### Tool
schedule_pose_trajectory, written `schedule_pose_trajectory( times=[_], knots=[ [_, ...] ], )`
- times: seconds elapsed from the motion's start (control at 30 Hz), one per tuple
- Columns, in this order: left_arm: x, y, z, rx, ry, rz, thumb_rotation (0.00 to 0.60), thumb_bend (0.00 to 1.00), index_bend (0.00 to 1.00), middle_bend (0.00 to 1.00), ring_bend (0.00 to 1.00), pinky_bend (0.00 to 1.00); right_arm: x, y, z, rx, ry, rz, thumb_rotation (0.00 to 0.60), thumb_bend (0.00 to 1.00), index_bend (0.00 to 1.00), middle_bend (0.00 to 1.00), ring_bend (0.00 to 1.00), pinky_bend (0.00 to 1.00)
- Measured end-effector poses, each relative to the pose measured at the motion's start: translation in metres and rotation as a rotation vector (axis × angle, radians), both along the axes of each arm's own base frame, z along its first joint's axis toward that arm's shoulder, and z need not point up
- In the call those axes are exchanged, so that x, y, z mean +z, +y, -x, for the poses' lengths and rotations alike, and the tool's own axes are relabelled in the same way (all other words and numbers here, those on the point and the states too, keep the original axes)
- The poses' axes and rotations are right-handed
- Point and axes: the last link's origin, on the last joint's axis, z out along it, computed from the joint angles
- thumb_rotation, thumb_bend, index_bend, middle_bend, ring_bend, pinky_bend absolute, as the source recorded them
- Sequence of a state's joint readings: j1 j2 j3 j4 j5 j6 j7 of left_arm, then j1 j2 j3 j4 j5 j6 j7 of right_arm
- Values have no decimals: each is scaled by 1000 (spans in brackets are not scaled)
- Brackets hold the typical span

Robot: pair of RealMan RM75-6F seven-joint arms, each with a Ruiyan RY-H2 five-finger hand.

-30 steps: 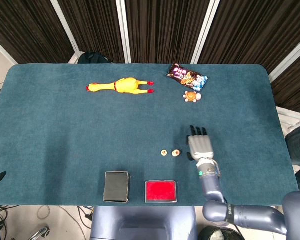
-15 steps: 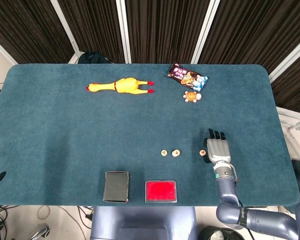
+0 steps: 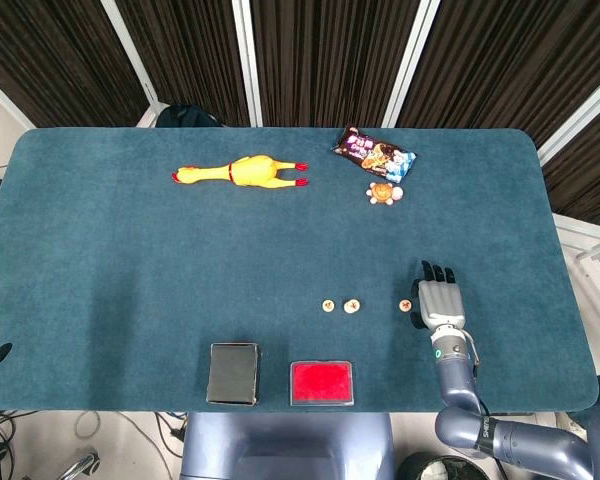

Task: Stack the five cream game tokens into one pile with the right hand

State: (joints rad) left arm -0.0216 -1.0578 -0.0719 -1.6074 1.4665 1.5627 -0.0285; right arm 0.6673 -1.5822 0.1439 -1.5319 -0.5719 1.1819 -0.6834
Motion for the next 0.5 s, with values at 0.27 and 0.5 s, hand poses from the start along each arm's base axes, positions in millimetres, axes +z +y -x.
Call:
schedule_pose_trajectory(
  times=[0.27,0.5],
  knots=[
    [0,0,0,2,2,3,600,122,140,0,0,29,-4,-1,-1,2,-2,1,600,387,443,0,0,0],
    [0,0,0,1,0,3,600,122,140,0,0,29,-6,-2,-1,-1,-7,1,600,388,482,0,0,0]
  ],
)
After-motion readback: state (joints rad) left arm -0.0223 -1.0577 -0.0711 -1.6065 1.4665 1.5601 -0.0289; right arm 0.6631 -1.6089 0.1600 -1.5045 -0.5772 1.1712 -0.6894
